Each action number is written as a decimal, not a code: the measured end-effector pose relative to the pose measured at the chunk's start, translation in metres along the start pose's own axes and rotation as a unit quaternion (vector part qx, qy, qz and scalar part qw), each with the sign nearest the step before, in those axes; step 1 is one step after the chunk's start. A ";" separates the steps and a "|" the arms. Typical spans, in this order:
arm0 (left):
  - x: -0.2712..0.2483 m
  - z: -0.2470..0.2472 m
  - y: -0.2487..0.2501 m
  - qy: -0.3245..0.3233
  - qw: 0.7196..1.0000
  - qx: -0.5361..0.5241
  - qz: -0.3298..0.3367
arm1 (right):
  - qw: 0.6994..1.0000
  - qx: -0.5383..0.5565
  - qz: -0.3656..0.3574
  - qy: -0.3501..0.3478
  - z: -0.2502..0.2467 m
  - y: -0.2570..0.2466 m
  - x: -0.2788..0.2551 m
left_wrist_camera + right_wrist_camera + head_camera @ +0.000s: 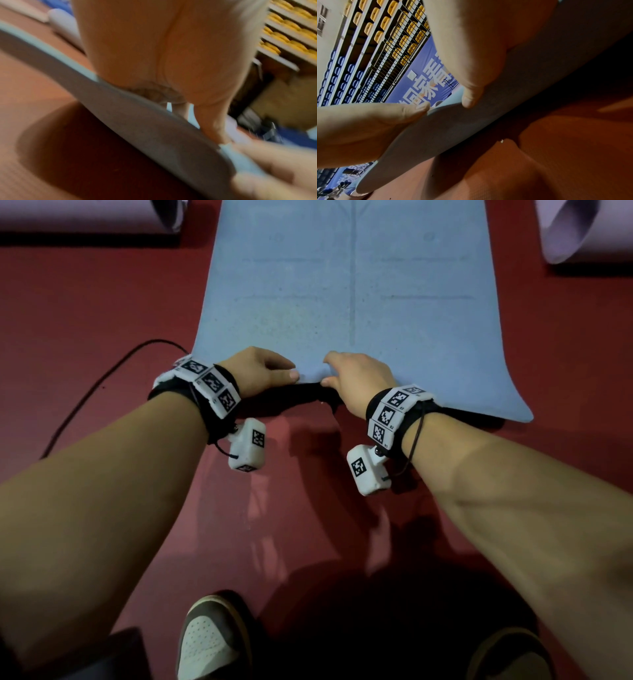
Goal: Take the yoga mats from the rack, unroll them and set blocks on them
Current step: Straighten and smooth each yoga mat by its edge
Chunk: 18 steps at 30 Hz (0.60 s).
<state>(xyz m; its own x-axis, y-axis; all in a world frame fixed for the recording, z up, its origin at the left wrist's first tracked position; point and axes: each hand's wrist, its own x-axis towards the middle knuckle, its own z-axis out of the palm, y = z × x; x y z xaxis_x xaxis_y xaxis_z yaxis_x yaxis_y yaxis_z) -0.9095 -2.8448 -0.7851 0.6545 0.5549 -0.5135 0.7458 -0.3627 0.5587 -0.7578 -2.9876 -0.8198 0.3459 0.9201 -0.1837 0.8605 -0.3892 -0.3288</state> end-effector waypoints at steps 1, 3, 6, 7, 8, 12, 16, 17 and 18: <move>0.001 0.003 -0.003 -0.002 0.999 0.048 0.006 | 1.000 0.001 -0.004 0.002 0.001 0.000 -0.001; 0.003 0.010 -0.008 0.002 0.991 0.129 0.019 | 1.000 -0.005 -0.012 0.014 0.005 0.001 -0.003; 0.003 0.020 -0.014 0.037 0.980 0.191 0.030 | 0.999 -0.016 -0.027 0.026 0.010 0.001 -0.008; 0.003 0.023 -0.014 0.054 0.975 0.211 0.038 | 0.999 -0.017 -0.031 0.032 0.010 0.002 -0.009; 0.003 0.025 -0.015 0.074 0.969 0.230 0.049 | 0.999 -0.018 -0.031 0.038 0.008 0.002 -0.010; 0.004 0.027 -0.011 0.173 0.943 0.269 0.090 | 0.997 -0.009 -0.022 0.073 -0.004 0.003 -0.007; 0.006 0.024 -0.003 0.224 0.923 0.297 0.097 | 0.995 -0.008 -0.009 0.095 -0.015 0.001 -0.003; 0.007 0.023 -0.001 0.225 0.923 0.298 0.094 | 0.995 -0.006 -0.001 0.097 -0.016 0.000 -0.002; 0.007 0.023 -0.001 0.229 0.923 0.297 0.091 | 0.995 -0.007 0.005 0.098 -0.017 -0.002 -0.001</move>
<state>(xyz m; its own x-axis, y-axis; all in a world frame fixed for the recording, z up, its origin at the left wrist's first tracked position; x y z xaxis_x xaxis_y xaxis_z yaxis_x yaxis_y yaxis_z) -0.9023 -2.8578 -0.8042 0.7559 0.6533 -0.0422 0.6543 -0.7516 0.0837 -0.7533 -2.9873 -0.8037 0.4199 0.9076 -0.0030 0.8612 -0.3995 -0.3142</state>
